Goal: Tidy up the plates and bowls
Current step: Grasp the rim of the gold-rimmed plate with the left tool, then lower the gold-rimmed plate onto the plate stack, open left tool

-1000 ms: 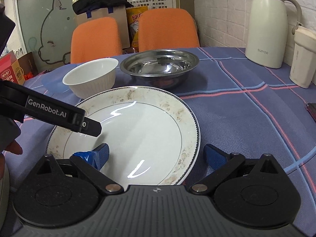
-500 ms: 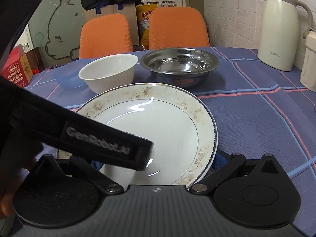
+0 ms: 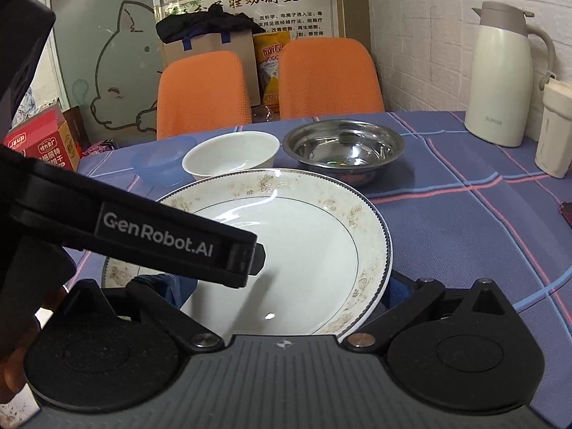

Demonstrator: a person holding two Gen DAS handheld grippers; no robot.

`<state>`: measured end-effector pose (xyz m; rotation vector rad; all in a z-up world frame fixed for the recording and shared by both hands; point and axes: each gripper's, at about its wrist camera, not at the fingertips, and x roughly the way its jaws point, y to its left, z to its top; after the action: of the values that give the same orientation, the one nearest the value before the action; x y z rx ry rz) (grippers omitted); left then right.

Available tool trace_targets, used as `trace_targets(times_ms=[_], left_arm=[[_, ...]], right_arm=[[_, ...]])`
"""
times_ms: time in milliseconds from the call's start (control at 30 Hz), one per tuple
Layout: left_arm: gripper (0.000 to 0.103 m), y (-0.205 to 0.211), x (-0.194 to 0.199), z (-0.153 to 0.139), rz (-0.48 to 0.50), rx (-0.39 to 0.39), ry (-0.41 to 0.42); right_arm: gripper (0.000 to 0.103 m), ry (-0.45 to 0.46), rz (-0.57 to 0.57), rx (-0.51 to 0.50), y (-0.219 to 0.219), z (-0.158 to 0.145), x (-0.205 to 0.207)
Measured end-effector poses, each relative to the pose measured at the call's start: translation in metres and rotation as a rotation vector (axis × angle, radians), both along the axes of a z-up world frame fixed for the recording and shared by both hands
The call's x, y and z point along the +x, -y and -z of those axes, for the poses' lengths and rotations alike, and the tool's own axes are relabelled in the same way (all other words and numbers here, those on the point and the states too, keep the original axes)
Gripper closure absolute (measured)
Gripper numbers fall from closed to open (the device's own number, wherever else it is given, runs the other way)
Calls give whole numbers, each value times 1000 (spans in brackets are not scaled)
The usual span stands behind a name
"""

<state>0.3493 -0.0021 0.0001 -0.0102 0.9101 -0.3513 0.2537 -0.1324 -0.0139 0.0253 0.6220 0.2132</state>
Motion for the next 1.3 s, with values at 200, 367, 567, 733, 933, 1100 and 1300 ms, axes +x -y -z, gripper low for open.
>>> trace_targets(times_ms=[200, 367, 567, 733, 933, 1100, 1300], left_arm=[[8, -33, -34, -17, -50, -20, 40], [8, -77, -81, -31, -127, -17, 83], [8, -129, -139, -28, -237, 7, 86], [8, -152, -168, -10, -295, 4, 50], [8, -158, -179, 1, -300, -8, 53], [8, -162, -181, 6, -310, 9, 59], [8, -167, -184, 7, -307, -14, 63]], right_arm=[[12, 26, -59, 8, -25, -11, -22], [12, 48, -156, 24, -61, -18, -52], [12, 32, -274, 34, -102, -13, -85], [12, 5, -331, 2, -123, -3, -106], [12, 6, -345, -22, -127, 5, -116], [15, -26, -376, -14, -129, 10, -116], [15, -6, -374, -33, -129, 7, -120]])
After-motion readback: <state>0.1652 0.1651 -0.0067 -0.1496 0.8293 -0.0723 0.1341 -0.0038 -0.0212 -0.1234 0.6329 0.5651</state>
